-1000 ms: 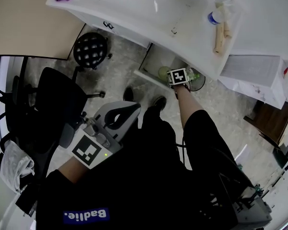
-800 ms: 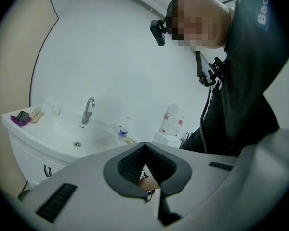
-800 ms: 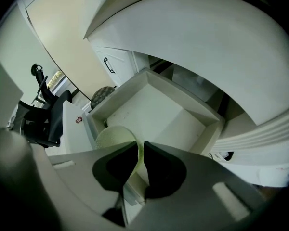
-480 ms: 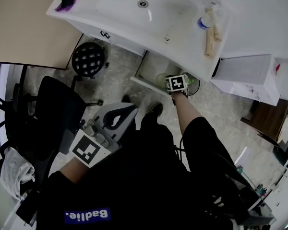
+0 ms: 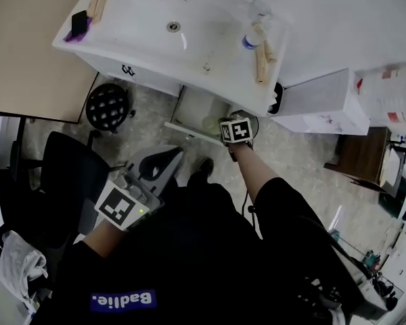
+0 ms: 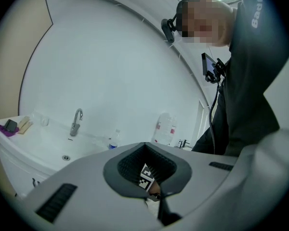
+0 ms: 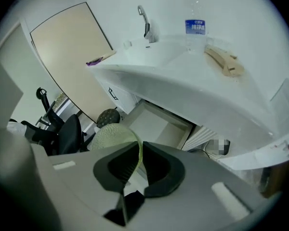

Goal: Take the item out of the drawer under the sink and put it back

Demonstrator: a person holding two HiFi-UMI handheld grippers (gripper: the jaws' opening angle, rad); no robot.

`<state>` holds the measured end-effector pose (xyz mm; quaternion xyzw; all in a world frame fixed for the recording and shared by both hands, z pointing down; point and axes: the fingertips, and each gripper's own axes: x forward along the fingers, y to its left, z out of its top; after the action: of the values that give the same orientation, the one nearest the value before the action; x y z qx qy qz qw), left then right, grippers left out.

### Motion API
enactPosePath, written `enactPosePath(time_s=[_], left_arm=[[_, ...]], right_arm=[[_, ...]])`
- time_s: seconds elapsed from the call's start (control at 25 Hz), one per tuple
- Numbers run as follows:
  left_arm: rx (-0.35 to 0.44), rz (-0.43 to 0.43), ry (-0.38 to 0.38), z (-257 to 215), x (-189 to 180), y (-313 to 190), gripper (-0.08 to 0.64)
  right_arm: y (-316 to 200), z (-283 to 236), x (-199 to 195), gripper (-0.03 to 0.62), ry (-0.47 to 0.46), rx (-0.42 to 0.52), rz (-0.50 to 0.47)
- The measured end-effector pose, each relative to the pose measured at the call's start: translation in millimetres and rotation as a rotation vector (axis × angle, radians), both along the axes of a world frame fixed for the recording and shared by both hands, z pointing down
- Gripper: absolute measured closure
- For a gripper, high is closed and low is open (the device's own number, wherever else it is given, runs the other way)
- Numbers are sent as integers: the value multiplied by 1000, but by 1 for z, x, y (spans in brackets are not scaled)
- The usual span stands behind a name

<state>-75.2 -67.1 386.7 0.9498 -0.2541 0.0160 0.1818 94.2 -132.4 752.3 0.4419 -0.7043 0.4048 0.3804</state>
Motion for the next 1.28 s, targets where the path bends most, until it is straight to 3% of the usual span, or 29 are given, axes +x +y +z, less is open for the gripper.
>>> enactPosePath(time_s=[0.64, 1.16, 1.28], left_arm=[[33, 97, 36, -15, 44, -3, 569], [63, 170, 27, -30, 76, -6, 569], [107, 172, 22, -36, 81, -9, 569]], right_arm=[[34, -108, 5, 571, -221, 129, 126], [46, -233, 4, 571, -429, 344, 201], [51, -257, 7, 571, -452, 392, 203]])
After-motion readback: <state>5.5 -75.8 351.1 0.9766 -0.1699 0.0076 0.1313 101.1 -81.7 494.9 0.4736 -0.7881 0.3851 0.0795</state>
